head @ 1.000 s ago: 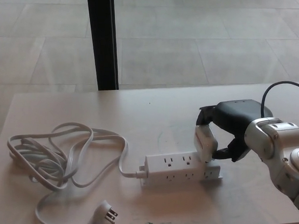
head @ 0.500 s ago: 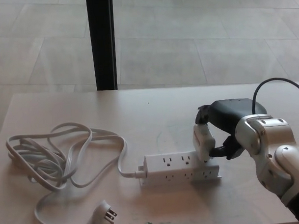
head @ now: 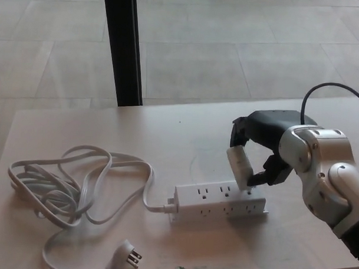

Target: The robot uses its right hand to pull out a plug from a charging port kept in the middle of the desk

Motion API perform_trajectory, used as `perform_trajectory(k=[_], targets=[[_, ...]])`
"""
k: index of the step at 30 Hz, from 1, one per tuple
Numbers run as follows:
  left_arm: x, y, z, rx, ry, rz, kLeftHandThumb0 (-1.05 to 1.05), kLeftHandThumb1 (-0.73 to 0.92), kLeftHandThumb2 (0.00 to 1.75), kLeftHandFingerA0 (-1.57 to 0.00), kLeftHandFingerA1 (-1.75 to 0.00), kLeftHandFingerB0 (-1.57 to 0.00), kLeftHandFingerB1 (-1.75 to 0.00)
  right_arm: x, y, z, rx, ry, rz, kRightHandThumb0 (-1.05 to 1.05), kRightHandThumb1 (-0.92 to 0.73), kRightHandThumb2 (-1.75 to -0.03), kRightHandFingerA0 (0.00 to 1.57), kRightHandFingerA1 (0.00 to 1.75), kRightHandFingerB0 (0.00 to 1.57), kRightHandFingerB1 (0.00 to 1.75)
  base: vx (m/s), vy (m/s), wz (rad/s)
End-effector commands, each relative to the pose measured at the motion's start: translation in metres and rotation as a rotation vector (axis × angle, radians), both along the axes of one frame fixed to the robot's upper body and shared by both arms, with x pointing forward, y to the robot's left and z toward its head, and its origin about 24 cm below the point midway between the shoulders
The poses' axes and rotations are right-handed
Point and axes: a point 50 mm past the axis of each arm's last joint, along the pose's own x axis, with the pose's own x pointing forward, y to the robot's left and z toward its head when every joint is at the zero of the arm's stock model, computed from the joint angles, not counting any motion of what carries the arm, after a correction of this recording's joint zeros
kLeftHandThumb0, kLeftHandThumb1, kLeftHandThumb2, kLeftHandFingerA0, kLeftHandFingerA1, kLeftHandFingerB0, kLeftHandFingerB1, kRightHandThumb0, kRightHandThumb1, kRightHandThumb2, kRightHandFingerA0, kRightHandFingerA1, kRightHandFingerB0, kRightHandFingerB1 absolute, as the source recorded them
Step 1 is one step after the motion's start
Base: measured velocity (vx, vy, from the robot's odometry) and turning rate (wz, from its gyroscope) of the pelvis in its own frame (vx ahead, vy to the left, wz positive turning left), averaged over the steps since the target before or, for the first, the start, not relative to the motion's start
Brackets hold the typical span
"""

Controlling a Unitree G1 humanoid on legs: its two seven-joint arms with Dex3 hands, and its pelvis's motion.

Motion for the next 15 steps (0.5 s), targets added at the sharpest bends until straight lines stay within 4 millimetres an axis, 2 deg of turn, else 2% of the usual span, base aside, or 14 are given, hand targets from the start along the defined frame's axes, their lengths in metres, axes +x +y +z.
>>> perform_trajectory(k=[1,3,4,5,6,7,9,10,11,12,13,14,15], targets=[[-0.001,0.003,0.004,0.032,-0.026,0.005,-0.85,0.92,0.82,-0.81,-0.57,-0.48,-0.42,0.002,-0.004,0.019,0.055,-0.004,-0.051,-0.37,-0.74,-0.72,0.83,1.75,0.64,1.14,0.00,0.000,0.00],[0.000,0.003,0.004,0.026,-0.031,0.017,-0.85,0.92,0.80,-0.80,-0.56,-0.48,-0.41,0.004,-0.007,0.022,0.070,-0.004,-0.065,-0.36,-0.74,-0.76,0.81,1.74,0.57,0.66,0.00,0.000,0.00],[0.000,0.003,0.004,0.029,-0.033,0.016,-0.84,0.92,0.80,-0.81,-0.57,-0.47,-0.42,0.004,-0.010,0.023,0.090,-0.008,-0.066,-0.35,-0.71,-0.77,0.79,1.73,0.59,0.66,0.00,0.000,0.00],[0.000,0.003,0.004,0.028,-0.037,0.023,-0.83,0.92,0.78,-0.82,-0.58,-0.50,-0.42,0.005,-0.012,0.026,0.104,-0.008,-0.074,-0.36,-0.74,-0.74,0.84,1.73,0.60,0.59,0.00,0.000,0.00],[-0.001,0.003,0.004,0.028,-0.035,0.027,-0.83,0.92,0.79,-0.82,-0.57,-0.48,-0.41,0.006,-0.015,0.029,0.115,-0.015,-0.069,-0.37,-0.69,-0.79,0.89,1.75,0.79,0.87,0.00,0.000,0.00],[-0.001,0.004,0.004,0.029,-0.033,0.027,-0.83,0.92,0.79,-0.82,-0.58,-0.49,-0.42,0.007,-0.017,0.031,0.125,-0.021,-0.068,-0.37,-0.53,-0.92,1.12,1.70,0.81,1.28,0.00,0.000,0.00],[-0.001,0.004,0.004,0.031,-0.033,0.028,-0.83,0.92,0.79,-0.82,-0.58,-0.49,-0.42,0.007,-0.019,0.033,0.136,-0.025,-0.072,-0.37,-0.53,-0.92,1.12,1.70,0.81,1.28,0.00,0.000,0.00],[-0.001,0.004,0.004,0.029,-0.033,0.025,-0.83,0.92,0.77,-0.82,-0.57,-0.51,-0.41,0.006,-0.023,0.036,0.145,-0.041,-0.064,-0.35,-0.55,-0.94,0.93,1.75,0.83,1.47,0.00,0.000,0.00],[-0.001,0.003,0.004,0.021,-0.040,0.027,-0.84,0.92,0.77,-0.80,-0.57,-0.48,-0.41,0.006,-0.027,0.039,0.141,-0.045,-0.075,-0.37,-0.59,-0.90,0.91,1.75,0.77,1.16,0.00,0.000,0.00],[-0.001,0.003,0.004,0.021,-0.041,0.027,-0.84,0.92,0.77,-0.80,-0.57,-0.48,-0.41,0.006,-0.027,0.039,0.142,-0.045,-0.074,-0.37,-0.59,-0.90,0.91,1.75,0.77,1.16,0.00,0.000,0.00],[-0.002,0.003,0.003,0.020,-0.036,0.022,-0.86,0.92,0.81,-0.79,-0.56,-0.47,-0.42,0.006,-0.034,0.044,0.117,-0.060,-0.089,-0.40,-0.50,-1.04,1.18,1.31,0.86,0.96,0.00,0.000,0.00],[-0.001,0.003,0.003,0.023,-0.036,0.028,-0.83,0.92,0.77,-0.81,-0.58,-0.50,-0.42,0.005,-0.041,0.046,0.109,-0.066,-0.100,-0.35,-0.60,-0.83,0.94,1.70,0.83,0.89,0.00,0.000,0.00],[-0.002,0.003,0.003,0.015,-0.040,0.028,-0.83,0.92,0.78,-0.81,-0.59,-0.49,-0.42,0.005,-0.047,0.047,0.104,-0.076,-0.099,-0.33,-0.59,-0.85,0.91,1.71,0.85,0.95,0.00,0.000,0.00]])
